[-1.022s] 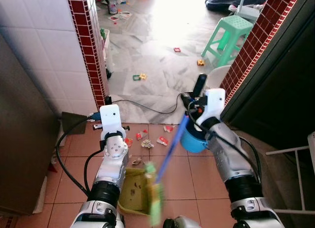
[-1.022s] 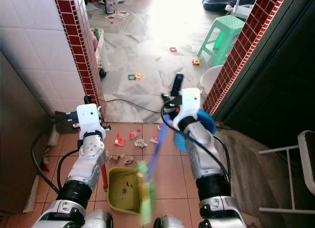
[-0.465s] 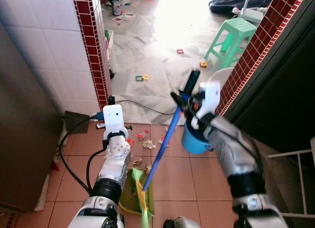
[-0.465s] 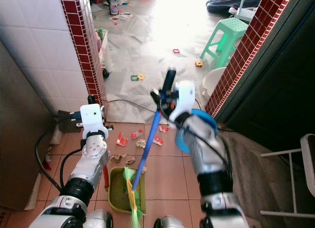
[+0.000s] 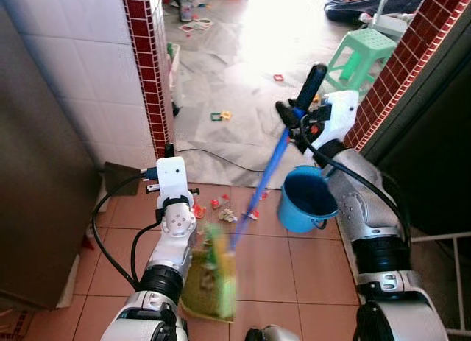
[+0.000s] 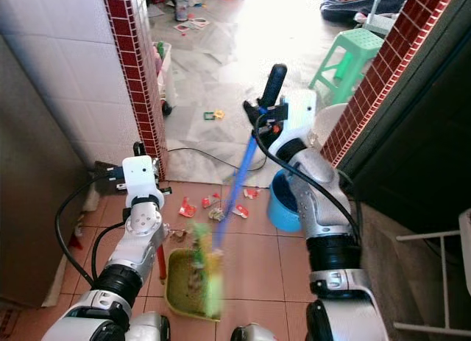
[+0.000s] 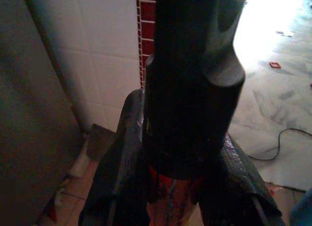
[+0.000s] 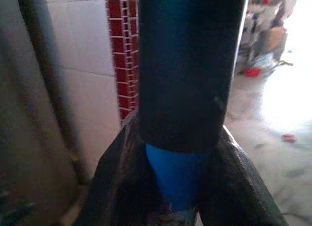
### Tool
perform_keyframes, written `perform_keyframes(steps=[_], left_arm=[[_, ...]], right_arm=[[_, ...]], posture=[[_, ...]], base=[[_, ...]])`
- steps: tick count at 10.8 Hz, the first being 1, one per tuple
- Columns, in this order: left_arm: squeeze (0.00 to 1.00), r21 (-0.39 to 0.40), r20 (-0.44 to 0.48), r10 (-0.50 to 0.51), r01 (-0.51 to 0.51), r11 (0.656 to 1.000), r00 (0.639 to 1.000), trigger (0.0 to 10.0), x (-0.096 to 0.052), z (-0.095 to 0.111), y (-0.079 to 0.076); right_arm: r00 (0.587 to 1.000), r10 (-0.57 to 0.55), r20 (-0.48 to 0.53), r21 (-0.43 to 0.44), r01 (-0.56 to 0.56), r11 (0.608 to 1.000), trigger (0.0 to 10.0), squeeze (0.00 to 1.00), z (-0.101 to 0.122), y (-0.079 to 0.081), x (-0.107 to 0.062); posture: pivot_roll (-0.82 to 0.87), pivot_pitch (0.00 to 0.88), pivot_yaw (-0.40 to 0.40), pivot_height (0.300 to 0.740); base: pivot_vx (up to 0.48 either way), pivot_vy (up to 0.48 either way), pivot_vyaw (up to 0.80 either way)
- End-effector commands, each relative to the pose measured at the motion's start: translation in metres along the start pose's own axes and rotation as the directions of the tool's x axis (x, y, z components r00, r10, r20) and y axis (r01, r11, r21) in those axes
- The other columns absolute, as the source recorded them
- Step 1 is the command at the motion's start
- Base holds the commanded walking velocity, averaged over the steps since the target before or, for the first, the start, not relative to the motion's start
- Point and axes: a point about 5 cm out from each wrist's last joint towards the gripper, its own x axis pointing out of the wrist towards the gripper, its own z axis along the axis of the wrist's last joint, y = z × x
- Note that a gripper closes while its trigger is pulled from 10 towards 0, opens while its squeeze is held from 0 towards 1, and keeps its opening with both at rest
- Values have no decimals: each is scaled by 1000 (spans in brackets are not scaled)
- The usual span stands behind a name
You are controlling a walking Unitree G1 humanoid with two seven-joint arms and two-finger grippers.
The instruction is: Sweep floor
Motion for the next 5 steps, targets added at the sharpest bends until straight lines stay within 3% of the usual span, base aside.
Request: perform_keyframes(steps=[1,5], left_arm=[[0,-26,-17,-34,34,999,999,10000,-2,-1,-10],[0,-20,-13,-46,46,999,999,10000,0,0,-11]], right_arm=[[997,-21,77,-60,25,998,10000,0,19,-7,3],[994,-72,81,-127,82,988,10000,0,12,-13,-4]], posture=[[26,62,-77,740],[23,60,-70,740]], base=[[0,0,0],[0,0,0]])
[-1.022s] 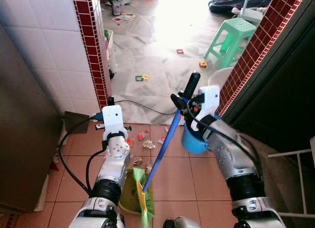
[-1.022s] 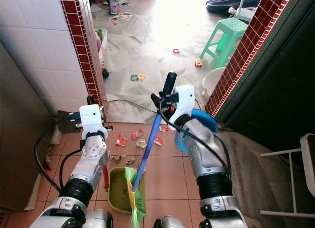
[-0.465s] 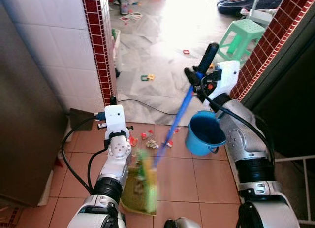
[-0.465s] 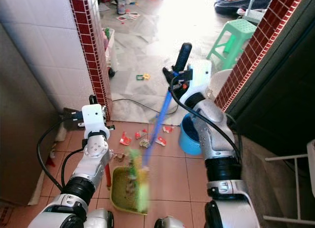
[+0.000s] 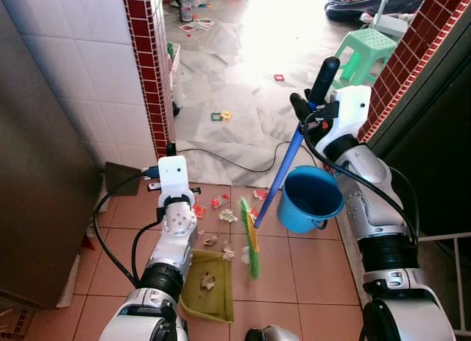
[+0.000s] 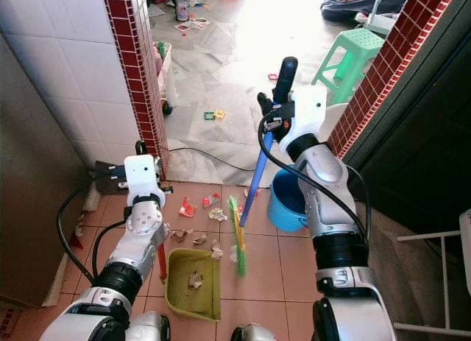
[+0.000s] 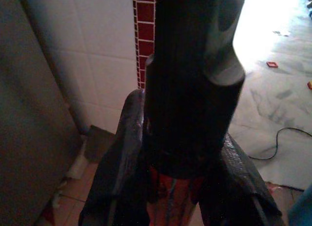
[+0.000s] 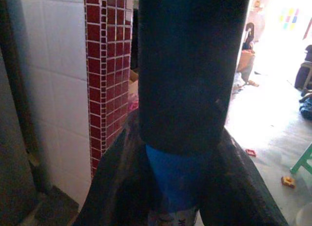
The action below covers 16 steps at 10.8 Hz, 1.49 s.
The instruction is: Sweep floor
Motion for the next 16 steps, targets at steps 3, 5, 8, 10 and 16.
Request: perform_keyframes(steps=[3,5,8,10,16], left_arm=[[0,-17,-21,-34,34,999,999,10000,-1,-2,-10],[0,-19,-26,-43,42,999,999,10000,-2,-3,-10],[0,-145,-65,-225,214,966,972,10000,-6,-4,-24],[0,-117,-69,-327,318,941,942,10000,-8,-1,-26],[0,145,-46,-128,134,980,991,10000,4,8,18]], right_arm=[[1000,1,-23,-28,-2,1000,10000,0,-11,4,-6],[997,38,-61,-58,-42,997,10000,0,-21,11,-7],[990,96,-100,-38,-101,994,10000,0,-34,25,-12],[992,107,-62,-100,-113,989,10000,0,-28,25,-9],[989,128,-70,-78,-133,988,10000,0,-24,23,-7]], posture=[[24,60,-70,740],[24,60,-71,740],[27,60,-70,740],[29,60,-70,740],[30,62,-62,740]], base=[[0,0,0],[0,0,0],[0,0,0],[0,0,0],[0,0,0]])
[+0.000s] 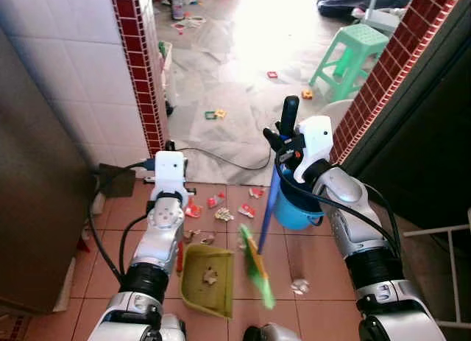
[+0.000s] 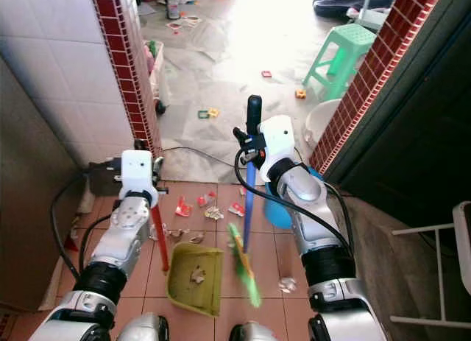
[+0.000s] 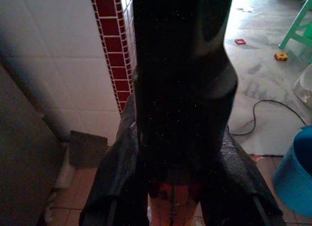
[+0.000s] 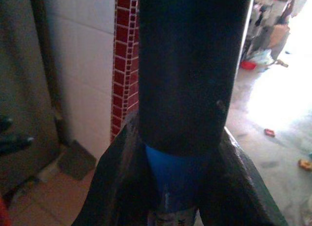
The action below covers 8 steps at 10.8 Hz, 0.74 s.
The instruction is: Sweep floor
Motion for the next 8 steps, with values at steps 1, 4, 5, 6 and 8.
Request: perform_keyframes(steps=[1,4,5,6,8], left_arm=[[0,54,2,3,-3,999,1000,10000,-1,1,-1],[0,77,1,44,-44,996,999,10000,-3,3,-2],[0,107,12,112,-112,988,994,10000,-2,3,2],[0,121,13,143,-144,982,990,10000,-2,3,3],[0,116,22,173,-174,978,985,10000,-1,6,5]], right_arm=[[994,-39,99,-52,44,998,10000,0,21,-10,1],[980,-112,163,-114,131,985,10000,0,35,-23,2],[986,-102,135,-118,118,986,10000,0,30,-23,4],[990,-82,118,-111,95,989,10000,0,25,-19,5],[996,82,23,-48,-81,996,10000,0,2,5,7]], posture=[[32,63,-65,740],[31,61,-66,740],[31,61,-66,740],[37,56,-69,740],[43,54,-67,740]], base=[[0,0,0],[0,0,0],[0,0,0],[0,0,0],[0,0,0]])
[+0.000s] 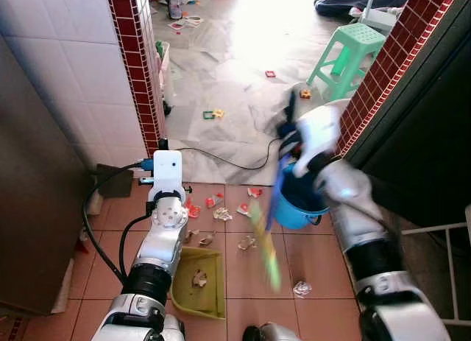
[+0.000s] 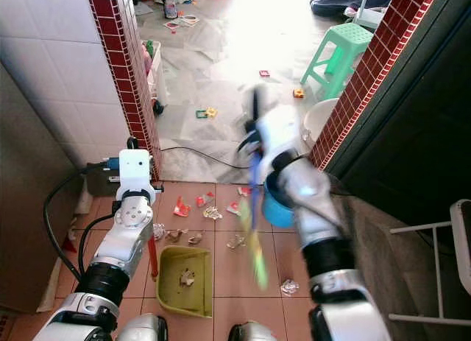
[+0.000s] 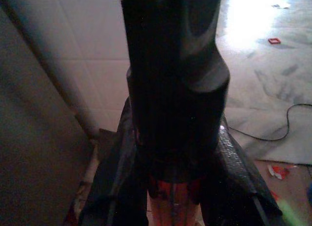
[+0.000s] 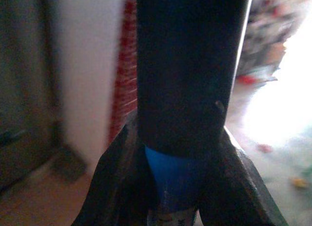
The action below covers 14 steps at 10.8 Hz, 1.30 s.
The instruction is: Sweep floor
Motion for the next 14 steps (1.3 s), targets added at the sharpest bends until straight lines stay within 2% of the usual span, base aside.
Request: perform_keyframes(steps=[1,3,5,7,8,9,11,12,13,14], left_arm=[[0,83,19,39,-40,996,999,10000,2,2,4],[0,84,10,76,-77,994,997,10000,3,-1,9],[0,87,0,87,-87,992,996,10000,3,-4,10],[0,95,-5,84,-83,992,996,10000,3,-5,8],[0,97,-8,81,-80,992,997,10000,3,-6,7],[0,100,-13,71,-70,993,997,10000,2,-7,5],[0,99,-27,21,-18,995,999,10000,1,-8,-2],[0,99,-30,6,-3,995,1000,10000,1,-8,-4],[0,94,-37,-54,57,994,998,10000,-1,-9,-8],[0,120,-35,-72,76,990,997,10000,-2,-9,-10]], right_arm=[[998,69,-2,21,-68,997,10000,0,-2,8,-1],[986,167,-9,46,-167,985,10000,0,-6,19,-5],[936,351,-12,97,-349,932,10000,0,2,32,-13],[813,582,13,205,-572,794,10000,0,28,37,-29],[785,618,46,235,-609,757,10000,0,42,33,-32],[808,584,77,224,-585,780,10000,0,55,20,-27],[913,386,133,154,-404,902,10000,0,77,-11,-12],[938,308,161,132,-329,935,10000,0,82,-18,-8],[978,118,172,78,-133,988,10000,0,83,-32,-3],[991,32,133,36,-37,999,10000,0,77,-36,-1]], posture=[[43,54,-67,740],[46,57,-66,740],[39,60,-61,740],[33,61,-59,740],[30,61,-59,740],[27,62,-57,740],[29,58,-53,740],[29,59,-52,740],[30,58,-53,740],[30,58,-53,740]], base=[[0,0,0],[0,0,0],[0,0,0],[0,0,0],[0,0,0],[0,0,0],[0,0,0],[0,0,0],[0,0,0],[0,0,0]])
